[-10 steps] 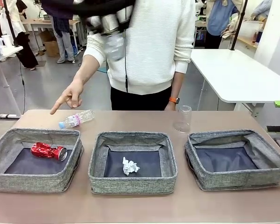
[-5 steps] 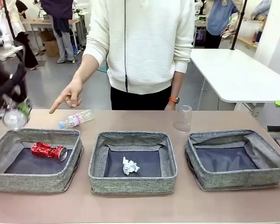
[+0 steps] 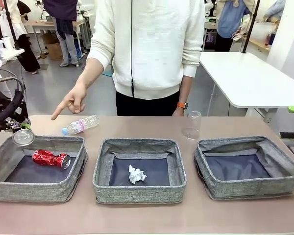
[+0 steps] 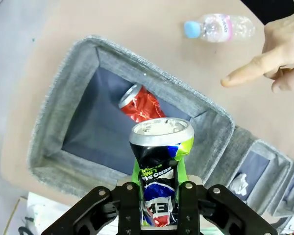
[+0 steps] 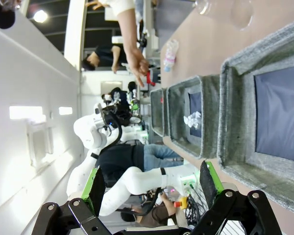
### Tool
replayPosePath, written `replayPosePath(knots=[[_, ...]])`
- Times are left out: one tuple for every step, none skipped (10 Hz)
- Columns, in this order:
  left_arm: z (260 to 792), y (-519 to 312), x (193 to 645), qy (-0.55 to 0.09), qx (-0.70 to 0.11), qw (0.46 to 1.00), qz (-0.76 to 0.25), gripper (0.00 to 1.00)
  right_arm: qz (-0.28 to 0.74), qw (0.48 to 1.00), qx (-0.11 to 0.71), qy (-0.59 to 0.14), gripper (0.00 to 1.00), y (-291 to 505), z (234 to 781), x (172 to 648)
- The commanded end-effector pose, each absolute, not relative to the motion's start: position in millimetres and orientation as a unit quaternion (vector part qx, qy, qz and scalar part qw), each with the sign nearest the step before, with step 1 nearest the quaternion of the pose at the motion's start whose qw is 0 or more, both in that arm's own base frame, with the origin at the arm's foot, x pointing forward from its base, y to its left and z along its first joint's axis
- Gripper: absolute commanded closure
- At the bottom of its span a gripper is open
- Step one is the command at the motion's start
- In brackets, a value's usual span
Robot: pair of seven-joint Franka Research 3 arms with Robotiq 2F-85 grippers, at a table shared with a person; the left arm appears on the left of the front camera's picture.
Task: Sort the waste into the appropriate baskets.
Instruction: Place the picked waste into the Fabric basket indicated by the person.
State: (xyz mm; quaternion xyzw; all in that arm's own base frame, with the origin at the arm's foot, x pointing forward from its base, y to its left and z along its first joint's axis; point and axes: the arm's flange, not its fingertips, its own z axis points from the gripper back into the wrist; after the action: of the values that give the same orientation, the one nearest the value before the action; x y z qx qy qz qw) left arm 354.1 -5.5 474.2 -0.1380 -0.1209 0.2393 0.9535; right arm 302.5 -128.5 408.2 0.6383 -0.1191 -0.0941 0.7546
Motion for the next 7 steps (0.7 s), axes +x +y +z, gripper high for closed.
replayPosePath(knots=[[468.6, -15.1, 352.9, -0.115, -0.152, 0.954, 0.233, 0.71, -0.094, 0.754, 0.638, -0.122, 0.0, -129.6, 410.8, 303.5], [468.6, -15.7, 353.6, -0.115, -0.146, 0.955, 0.232, 0.71, -0.094, 0.754, 0.638, -0.122, 0.0, -129.6, 410.8, 303.5], [466.8, -13.5, 354.2, -0.113, -0.146, 0.955, 0.232, 0.71, -0.094, 0.754, 0.638, -0.122, 0.0, -129.6, 410.8, 303.5], [464.7, -13.7, 355.3, -0.107, -0.146, 0.955, 0.234, 0.71, -0.094, 0.754, 0.638, -0.122, 0.0, -129.6, 410.8, 303.5], [462.2, -15.1, 356.3, -0.104, -0.142, 0.956, 0.235, 0.29, -0.094, 0.754, 0.638, -0.122, 0.0, -129.6, 410.8, 303.5], [461.2, -16.2, 356.4, -0.1, -0.14, 0.958, 0.229, 0.14, -0.094, 0.754, 0.638, -0.122, 0.0, -129.6, 410.8, 303.5], [461.5, -14.9, 356.2, -0.101, -0.139, 0.958, 0.227, 0.0, -0.094, 0.754, 0.638, -0.122, 0.0, -129.6, 410.8, 303.5]])
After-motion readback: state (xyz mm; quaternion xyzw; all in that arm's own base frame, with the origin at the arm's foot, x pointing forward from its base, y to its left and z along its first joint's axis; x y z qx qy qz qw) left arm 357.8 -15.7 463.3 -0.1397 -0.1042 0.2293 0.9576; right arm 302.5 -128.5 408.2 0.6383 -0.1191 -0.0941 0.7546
